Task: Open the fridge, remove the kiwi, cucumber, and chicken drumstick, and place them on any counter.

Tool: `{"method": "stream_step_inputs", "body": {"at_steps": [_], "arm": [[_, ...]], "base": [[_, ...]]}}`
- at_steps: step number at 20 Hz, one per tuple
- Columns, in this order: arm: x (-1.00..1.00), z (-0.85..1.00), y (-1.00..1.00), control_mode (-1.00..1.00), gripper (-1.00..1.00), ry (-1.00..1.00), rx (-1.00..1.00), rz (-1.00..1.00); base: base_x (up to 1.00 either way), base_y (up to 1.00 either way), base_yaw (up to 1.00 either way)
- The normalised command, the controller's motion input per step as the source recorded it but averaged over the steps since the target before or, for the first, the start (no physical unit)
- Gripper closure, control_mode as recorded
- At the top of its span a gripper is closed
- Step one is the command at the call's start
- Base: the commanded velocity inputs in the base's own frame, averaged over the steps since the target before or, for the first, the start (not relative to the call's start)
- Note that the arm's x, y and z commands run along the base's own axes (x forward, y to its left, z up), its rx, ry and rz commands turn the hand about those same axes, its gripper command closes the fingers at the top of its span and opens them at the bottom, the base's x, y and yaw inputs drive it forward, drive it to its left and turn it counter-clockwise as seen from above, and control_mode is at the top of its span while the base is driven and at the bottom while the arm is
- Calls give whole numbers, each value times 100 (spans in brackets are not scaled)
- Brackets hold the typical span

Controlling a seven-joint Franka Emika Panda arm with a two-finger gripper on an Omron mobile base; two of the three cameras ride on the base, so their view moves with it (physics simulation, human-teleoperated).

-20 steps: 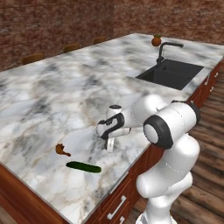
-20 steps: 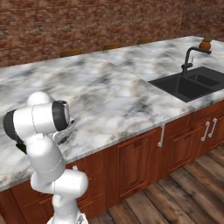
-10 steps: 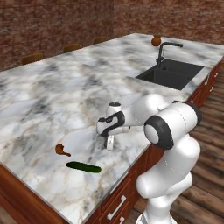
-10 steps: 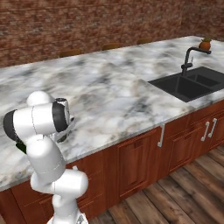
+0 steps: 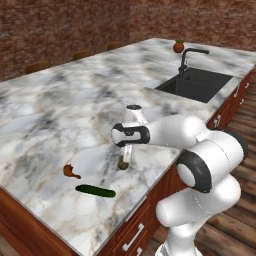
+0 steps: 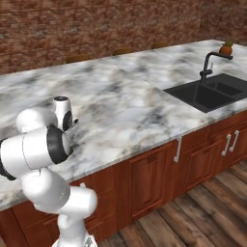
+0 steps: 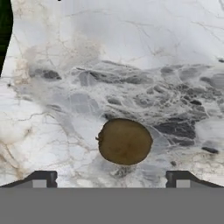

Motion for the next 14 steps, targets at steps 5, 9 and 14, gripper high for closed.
{"method": "stream_step_inputs", "body": {"at_steps": [5,9,14], "arm": [[-67,100,-46,-100,-100,-8,11,1],[-85,100,-52,-100,-100,-3,9,-1],[-92,100,-50,-100,-100,-1,0,-5]], "base": [[0,0,0],[0,0,0],[0,0,0]]}}
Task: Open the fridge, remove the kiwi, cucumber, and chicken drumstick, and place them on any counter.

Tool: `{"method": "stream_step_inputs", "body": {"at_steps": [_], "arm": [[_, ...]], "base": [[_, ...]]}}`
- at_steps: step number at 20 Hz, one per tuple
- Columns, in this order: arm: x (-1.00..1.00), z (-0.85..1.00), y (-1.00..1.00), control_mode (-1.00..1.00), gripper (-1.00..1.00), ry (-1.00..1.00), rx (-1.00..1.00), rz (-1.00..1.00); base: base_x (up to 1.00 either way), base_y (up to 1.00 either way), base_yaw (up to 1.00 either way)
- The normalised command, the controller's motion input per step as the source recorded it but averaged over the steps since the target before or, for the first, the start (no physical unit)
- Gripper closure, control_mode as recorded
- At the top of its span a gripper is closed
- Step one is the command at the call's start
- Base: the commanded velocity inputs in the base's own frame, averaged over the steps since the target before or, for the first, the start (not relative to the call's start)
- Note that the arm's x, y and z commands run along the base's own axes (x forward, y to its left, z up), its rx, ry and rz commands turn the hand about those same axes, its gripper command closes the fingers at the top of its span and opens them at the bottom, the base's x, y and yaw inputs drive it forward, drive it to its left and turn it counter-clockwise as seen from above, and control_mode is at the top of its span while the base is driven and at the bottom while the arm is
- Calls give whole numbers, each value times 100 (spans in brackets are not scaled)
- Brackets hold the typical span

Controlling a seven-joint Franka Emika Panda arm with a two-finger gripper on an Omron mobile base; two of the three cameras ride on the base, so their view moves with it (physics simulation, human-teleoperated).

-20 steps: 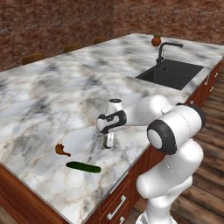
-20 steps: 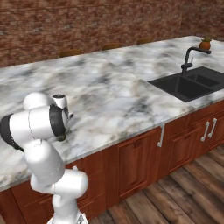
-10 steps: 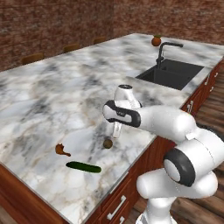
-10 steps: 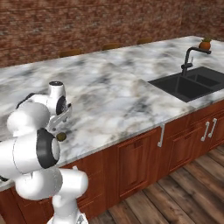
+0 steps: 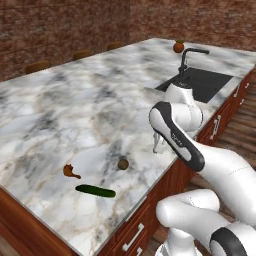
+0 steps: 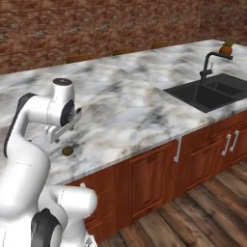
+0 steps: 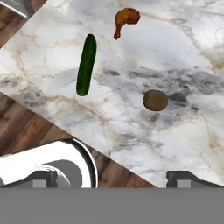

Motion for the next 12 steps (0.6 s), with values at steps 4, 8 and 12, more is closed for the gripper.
{"method": "stream_step_inputs", "body": {"at_steps": [4,8,12], "arm": [[-88,100,-47,-100,-100,-1,0,-11],[-69,100,-25,-100,-100,-8,-7,-16],[-62,100,-14,-100,-100,-12,-7,-25]], "base": [[0,0,0],[0,0,0],[0,0,0]]}}
